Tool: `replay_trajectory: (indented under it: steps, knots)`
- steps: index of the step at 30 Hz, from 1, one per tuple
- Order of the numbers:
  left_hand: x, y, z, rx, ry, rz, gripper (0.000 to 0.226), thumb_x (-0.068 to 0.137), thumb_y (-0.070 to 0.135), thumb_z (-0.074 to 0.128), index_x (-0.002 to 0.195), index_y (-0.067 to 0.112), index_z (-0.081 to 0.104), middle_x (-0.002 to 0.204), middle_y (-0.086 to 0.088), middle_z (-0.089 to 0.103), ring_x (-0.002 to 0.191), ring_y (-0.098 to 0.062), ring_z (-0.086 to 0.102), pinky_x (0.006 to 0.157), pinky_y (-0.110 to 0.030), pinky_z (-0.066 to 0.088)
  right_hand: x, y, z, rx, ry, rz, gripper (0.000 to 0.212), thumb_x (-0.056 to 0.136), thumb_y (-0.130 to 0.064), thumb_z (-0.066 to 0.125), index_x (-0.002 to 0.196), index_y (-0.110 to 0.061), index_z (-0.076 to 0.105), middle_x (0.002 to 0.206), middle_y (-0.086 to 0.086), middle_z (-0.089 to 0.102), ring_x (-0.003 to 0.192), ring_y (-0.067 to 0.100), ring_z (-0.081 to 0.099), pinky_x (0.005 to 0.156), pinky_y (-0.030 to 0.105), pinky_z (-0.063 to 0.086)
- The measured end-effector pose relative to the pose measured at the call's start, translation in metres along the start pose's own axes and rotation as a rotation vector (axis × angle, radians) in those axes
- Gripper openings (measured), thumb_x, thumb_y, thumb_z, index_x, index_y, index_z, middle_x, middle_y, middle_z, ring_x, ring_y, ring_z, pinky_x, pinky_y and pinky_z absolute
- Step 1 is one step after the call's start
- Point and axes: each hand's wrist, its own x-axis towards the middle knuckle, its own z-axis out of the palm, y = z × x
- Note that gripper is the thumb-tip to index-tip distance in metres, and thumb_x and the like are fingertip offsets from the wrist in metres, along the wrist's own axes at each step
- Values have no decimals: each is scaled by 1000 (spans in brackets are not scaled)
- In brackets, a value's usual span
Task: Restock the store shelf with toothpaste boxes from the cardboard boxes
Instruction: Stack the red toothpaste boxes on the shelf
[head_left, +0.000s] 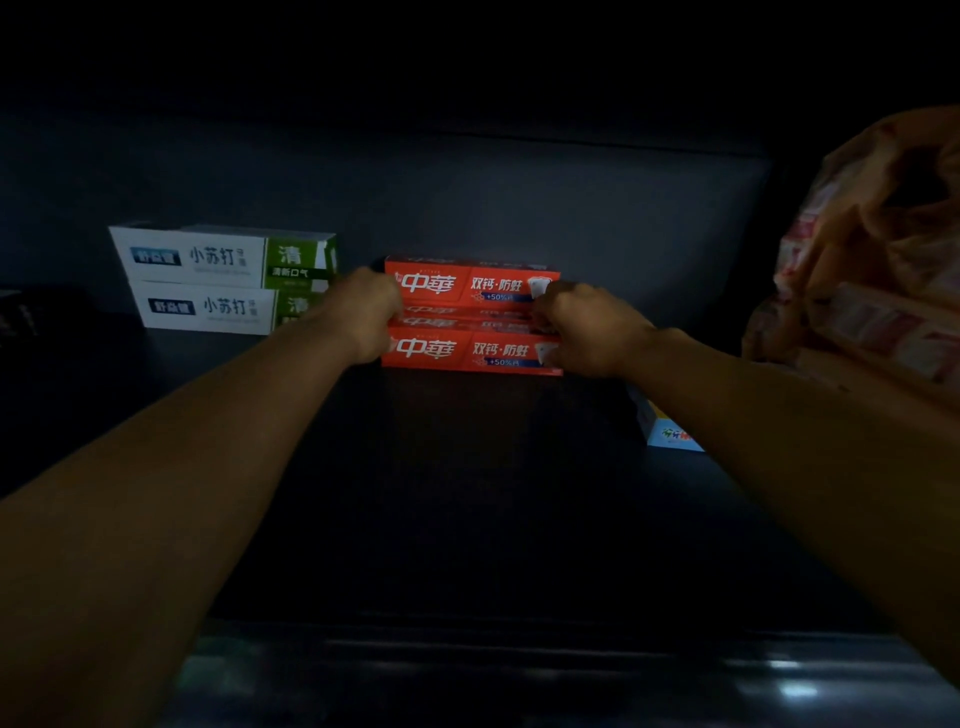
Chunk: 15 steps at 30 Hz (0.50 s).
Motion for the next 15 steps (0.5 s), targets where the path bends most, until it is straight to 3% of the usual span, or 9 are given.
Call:
replay_trajectory:
  steps: [8,15]
  knots:
    - [2,0,-3,10,-24,-1,37,79,10,73,115,10,65,117,-8,63,107,-21,60,93,-34,47,7,0,-1,-10,-16,2,44,85,-26,68,123,-11,52,133,9,49,118,23,49,97,36,42]
    - [-21,4,-25,51,-7,59,35,77,13,76,111,12,66,111,-9,63,98,-22,61,89,-36,51,-8,-13,-15,-39,2,-17,55,84,-27,69,132,-12,47,136,10,47,122,25,49,99,36,43]
